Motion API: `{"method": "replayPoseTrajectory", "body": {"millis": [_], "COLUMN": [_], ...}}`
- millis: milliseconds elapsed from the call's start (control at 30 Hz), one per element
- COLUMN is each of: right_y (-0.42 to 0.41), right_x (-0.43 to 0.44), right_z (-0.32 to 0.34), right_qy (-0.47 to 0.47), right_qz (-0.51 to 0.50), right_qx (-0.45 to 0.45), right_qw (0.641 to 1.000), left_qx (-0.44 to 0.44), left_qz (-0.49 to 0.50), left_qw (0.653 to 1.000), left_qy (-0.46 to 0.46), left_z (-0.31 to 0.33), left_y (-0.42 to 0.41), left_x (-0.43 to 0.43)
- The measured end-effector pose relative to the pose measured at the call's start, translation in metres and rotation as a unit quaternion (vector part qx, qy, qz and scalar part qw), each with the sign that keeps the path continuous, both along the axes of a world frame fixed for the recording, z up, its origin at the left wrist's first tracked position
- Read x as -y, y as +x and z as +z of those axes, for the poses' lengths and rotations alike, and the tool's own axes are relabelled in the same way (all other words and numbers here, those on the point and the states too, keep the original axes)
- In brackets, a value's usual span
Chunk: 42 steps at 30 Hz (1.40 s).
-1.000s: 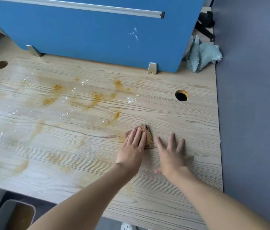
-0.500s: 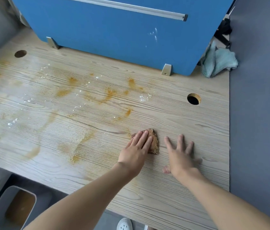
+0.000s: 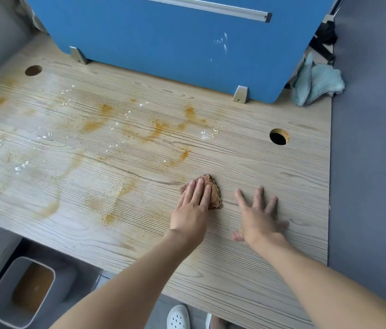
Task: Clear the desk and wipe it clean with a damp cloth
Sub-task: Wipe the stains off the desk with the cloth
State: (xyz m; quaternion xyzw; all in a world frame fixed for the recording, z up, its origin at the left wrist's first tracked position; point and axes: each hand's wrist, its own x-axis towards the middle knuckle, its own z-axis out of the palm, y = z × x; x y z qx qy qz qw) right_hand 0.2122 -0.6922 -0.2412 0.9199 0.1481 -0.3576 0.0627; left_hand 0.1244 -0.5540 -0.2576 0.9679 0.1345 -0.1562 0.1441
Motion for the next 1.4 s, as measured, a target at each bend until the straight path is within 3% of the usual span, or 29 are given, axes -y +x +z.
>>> {"method": "replayPoseTrajectory", "body": {"millis": [200,433,567,733,933,1100,1300,1400], "right_y": [-0.004,-0.047,-0.051,-0.051,-0.052,-0.051,-0.062,-0.085], "right_x": [0.007,0.016,0.014,0.016,0.014,0.017,0.023,0.030], "right_z": [0.008,0.011,0.006,0.006,0.004,0.003,0.006,0.004], "right_qy": [0.017,-0.011,-0.017,-0.027,-0.026,-0.023,-0.005,0.021], "right_qz": [0.025,0.092,0.092,0.100,0.095,0.100,0.150,0.117], "right_qx": [0.005,-0.055,-0.045,-0.037,-0.032,-0.023,0.027,0.016], "right_qw": [1.000,0.994,0.995,0.994,0.995,0.994,0.988,0.993], "left_qx": [-0.015,-0.017,-0.021,-0.009,-0.017,-0.011,-0.019,-0.015], "left_qz": [-0.059,-0.006,-0.051,0.030,-0.014,0.049,-0.013,0.019], "left_qw": [0.998,1.000,0.998,1.000,1.000,0.999,1.000,1.000], "left_qy": [0.016,-0.002,0.017,0.000,0.001,-0.004,-0.004,-0.010], "left_z": [0.000,0.002,0.001,0.003,0.003,0.004,0.007,0.006], "left_y": [-0.032,-0.031,-0.054,-0.039,-0.074,-0.061,-0.095,-0.091], "left_x": [0.013,0.016,0.023,0.009,0.028,0.012,0.035,0.017]}}
